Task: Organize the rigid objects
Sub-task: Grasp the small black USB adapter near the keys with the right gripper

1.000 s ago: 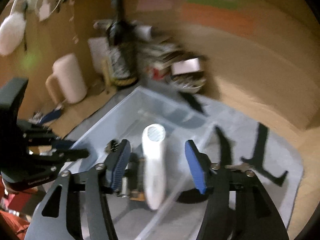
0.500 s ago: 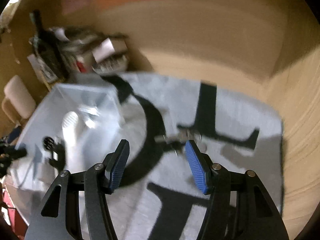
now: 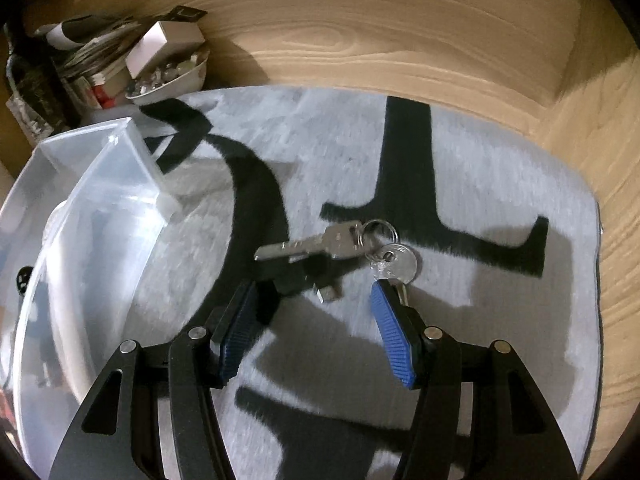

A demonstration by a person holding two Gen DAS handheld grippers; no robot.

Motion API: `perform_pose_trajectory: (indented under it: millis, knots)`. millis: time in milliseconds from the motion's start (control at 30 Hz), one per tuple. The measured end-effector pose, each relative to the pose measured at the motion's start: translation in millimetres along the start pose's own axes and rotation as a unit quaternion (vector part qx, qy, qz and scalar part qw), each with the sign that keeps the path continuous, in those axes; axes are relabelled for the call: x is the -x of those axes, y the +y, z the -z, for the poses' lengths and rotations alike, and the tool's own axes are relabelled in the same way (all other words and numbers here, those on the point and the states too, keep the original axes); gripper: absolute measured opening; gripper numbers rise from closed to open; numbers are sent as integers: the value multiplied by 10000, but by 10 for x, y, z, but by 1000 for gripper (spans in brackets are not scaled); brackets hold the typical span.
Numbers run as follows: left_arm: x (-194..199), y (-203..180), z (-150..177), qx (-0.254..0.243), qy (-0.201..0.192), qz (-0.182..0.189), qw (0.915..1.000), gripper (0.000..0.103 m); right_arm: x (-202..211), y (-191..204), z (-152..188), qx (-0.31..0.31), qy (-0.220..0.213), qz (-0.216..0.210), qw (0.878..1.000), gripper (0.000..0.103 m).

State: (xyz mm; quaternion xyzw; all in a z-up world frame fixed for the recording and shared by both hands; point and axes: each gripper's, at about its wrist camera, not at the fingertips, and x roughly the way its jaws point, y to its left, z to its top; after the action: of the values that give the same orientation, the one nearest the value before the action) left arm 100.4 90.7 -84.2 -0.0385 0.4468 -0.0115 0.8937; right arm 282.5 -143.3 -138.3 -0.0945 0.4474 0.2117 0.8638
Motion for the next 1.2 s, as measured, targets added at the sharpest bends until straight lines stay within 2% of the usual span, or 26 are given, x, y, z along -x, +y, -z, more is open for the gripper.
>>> perform_pose_trajectory:
  millis: [200,300,633,900,1200]
  knots:
    - [0,1,1,-2,1,3,10000,10,-68,41,-69,124,-137,90,9998,52]
    - [0,0,0,0,2,4,10000,10,-65,68,-67,232,-189,57,9995,42]
    - [0,0,1,1,1,0,10000,10,109,195,26,445,-235,-9,9987,42]
    - [0,2,2,0,2,3,10000,10,578,415,43,718,-739,-150,9946,42]
    - [0,0,2,-5,1,2,10000,10,1133,743,-31,1095,-1454,-389,9825,42]
